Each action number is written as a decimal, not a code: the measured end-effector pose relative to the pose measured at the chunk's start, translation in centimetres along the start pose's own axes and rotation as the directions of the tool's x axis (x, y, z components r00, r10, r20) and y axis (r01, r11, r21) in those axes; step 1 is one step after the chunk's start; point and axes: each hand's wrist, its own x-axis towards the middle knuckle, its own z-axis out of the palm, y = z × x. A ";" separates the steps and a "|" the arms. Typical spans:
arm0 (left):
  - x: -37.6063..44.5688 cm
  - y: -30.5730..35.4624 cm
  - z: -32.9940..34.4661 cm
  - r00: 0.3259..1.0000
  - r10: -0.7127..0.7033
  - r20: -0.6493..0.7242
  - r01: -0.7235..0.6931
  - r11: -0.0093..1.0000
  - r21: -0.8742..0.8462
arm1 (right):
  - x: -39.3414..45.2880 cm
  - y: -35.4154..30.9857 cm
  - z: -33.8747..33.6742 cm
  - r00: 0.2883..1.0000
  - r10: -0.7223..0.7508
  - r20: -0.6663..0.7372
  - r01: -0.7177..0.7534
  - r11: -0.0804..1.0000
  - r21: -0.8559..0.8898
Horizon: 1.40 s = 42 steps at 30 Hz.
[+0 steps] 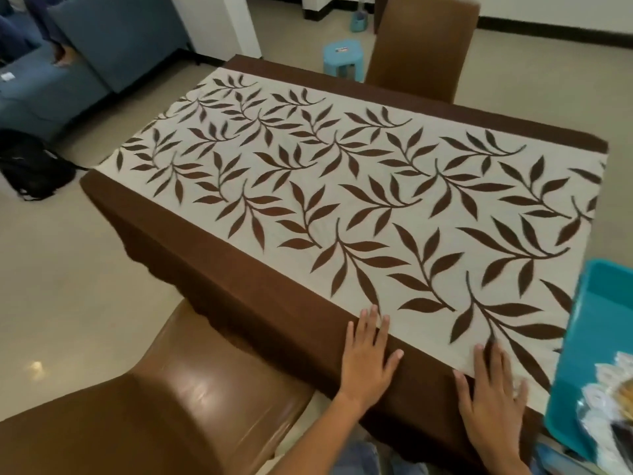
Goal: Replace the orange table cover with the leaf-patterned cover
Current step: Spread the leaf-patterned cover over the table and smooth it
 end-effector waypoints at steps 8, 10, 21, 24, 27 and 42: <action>1.5 -0.9 0.0 0.999 0.048 0.015 -0.047 0.998 -0.030 | 0.1 0.1 -0.2 0.998 -0.052 -0.044 0.054 0.997 0.056; 1.1 -0.8 0.1 0.999 0.046 0.026 -0.045 0.998 -0.036 | -0.4 0.3 0.0 0.997 -0.054 -0.050 0.057 0.997 0.059; -0.5 -1.3 -1.1 0.992 0.063 0.106 -0.062 0.998 -0.007 | -2.7 -0.8 -0.5 0.994 -0.076 -0.077 0.081 0.994 0.072; -1.9 -2.3 -2.4 0.990 0.079 0.116 -0.078 0.997 -0.008 | -4.1 -2.8 -1.2 0.987 -0.131 -0.095 0.140 0.986 0.094; -4.9 -3.9 -3.7 0.995 0.062 0.080 -0.060 0.998 -0.026 | -6.2 -5.7 -1.9 0.967 -0.221 -0.124 0.237 0.962 0.134; -12.3 -21.1 -14.5 0.972 -0.213 -0.094 0.209 0.976 -0.057 | -11.4 -25.6 -3.9 0.845 -0.475 -0.246 0.533 0.791 0.302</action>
